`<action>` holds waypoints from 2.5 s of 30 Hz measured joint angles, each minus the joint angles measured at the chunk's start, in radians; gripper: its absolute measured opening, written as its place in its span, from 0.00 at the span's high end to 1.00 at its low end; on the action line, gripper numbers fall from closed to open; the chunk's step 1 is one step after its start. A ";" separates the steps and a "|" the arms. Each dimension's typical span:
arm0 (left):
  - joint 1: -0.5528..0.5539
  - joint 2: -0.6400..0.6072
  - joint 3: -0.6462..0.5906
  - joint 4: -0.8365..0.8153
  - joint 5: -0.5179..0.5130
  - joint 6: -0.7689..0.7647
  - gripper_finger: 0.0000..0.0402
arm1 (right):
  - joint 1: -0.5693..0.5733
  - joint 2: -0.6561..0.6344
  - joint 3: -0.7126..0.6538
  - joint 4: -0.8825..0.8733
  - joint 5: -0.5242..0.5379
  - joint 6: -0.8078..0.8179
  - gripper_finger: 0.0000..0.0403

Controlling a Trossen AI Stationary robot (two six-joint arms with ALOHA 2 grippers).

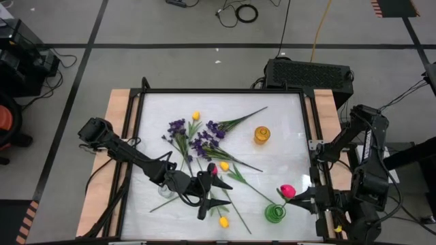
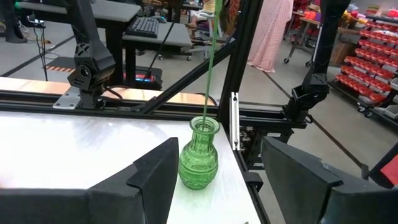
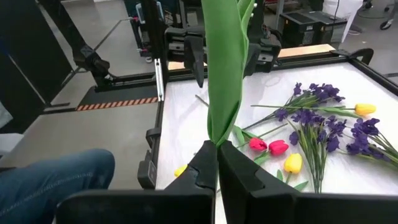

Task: Sort flowers into vase by color
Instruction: Put the top right red flower into the green vase, then put the bottom red flower into the green vase

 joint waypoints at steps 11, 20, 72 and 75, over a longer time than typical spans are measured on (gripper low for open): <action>0.000 0.000 0.000 -0.006 0.000 0.000 0.42 | 0.000 0.002 0.000 0.000 -0.054 -0.024 0.89; 0.000 -0.001 -0.001 -0.064 -0.013 -0.006 0.42 | 0.000 0.002 0.000 -0.001 -0.148 -0.080 0.75; 0.006 -0.075 -0.001 -0.869 -0.098 -0.398 0.42 | -0.115 -0.272 -0.199 -0.372 0.203 0.187 0.85; 0.019 -0.072 0.000 -0.884 -0.071 -0.393 0.42 | -0.114 -0.297 -0.233 -0.368 0.215 0.222 0.86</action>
